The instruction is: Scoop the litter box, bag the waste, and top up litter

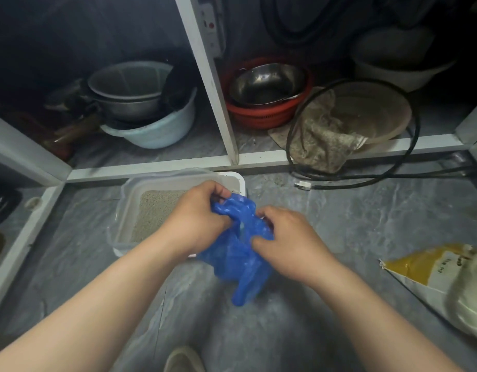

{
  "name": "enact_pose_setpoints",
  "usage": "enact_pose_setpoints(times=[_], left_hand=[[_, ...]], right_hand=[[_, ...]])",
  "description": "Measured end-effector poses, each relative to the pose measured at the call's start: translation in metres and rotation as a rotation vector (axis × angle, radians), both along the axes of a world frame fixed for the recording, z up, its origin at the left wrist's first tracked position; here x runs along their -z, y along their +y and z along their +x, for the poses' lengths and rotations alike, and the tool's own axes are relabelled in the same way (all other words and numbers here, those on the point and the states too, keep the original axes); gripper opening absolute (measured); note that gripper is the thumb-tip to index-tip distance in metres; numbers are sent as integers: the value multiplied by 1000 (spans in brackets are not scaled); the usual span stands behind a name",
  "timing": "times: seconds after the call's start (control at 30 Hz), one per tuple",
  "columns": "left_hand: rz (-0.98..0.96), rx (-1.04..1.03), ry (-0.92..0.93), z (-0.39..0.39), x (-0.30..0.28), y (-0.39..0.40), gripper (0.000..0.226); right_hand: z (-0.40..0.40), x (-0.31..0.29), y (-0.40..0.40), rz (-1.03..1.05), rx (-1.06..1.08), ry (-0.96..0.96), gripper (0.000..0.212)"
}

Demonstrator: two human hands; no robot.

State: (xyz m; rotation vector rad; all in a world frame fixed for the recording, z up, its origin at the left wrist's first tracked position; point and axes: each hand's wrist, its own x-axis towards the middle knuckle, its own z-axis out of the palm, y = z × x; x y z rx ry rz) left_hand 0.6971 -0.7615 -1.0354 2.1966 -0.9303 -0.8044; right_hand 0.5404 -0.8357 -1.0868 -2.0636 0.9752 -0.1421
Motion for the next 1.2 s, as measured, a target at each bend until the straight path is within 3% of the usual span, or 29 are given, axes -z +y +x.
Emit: enact_pose_setpoints(times=[0.2, 0.33, 0.43, 0.5, 0.6, 0.67, 0.73, 0.8, 0.87, 0.93, 1.03, 1.13, 1.2], left_hand=[[18, 127, 105, 4, -8, 11, 53], [78, 243, 130, 11, -8, 16, 62], [96, 241, 118, 15, -10, 17, 59], [73, 206, 112, 14, -11, 17, 57], [29, 130, 152, 13, -13, 15, 52], [20, 87, 194, 13, -15, 13, 52], [17, 72, 239, 15, -17, 13, 54], [17, 90, 263, 18, -20, 13, 56], [22, 131, 245, 21, -21, 13, 56], [30, 155, 177, 24, -20, 13, 53], [28, 174, 94, 24, -16, 13, 56], [-30, 214, 55, 21, -16, 14, 63], [-126, 230, 10, 19, -18, 14, 57]], right_hand=[[-2, 12, -17, 87, 309, -121, 21], [-4, 11, -17, 373, 441, -247, 27], [-5, 3, -17, 536, 478, -346, 17], [-7, -6, -14, 484, 376, -331, 17], [-9, -17, -6, 337, 72, -177, 49], [-9, -14, -1, 172, -101, -42, 58], [-8, -4, -1, 42, -137, -17, 43], [-11, 5, -4, 39, -38, -76, 28], [-13, 7, -9, 208, 91, -188, 6], [-16, 2, -11, 412, 171, -315, 17], [-20, -5, -12, 546, 200, -394, 30], [-21, -7, -11, 636, 198, -454, 32], [-22, -8, -12, 725, 225, -492, 27]])
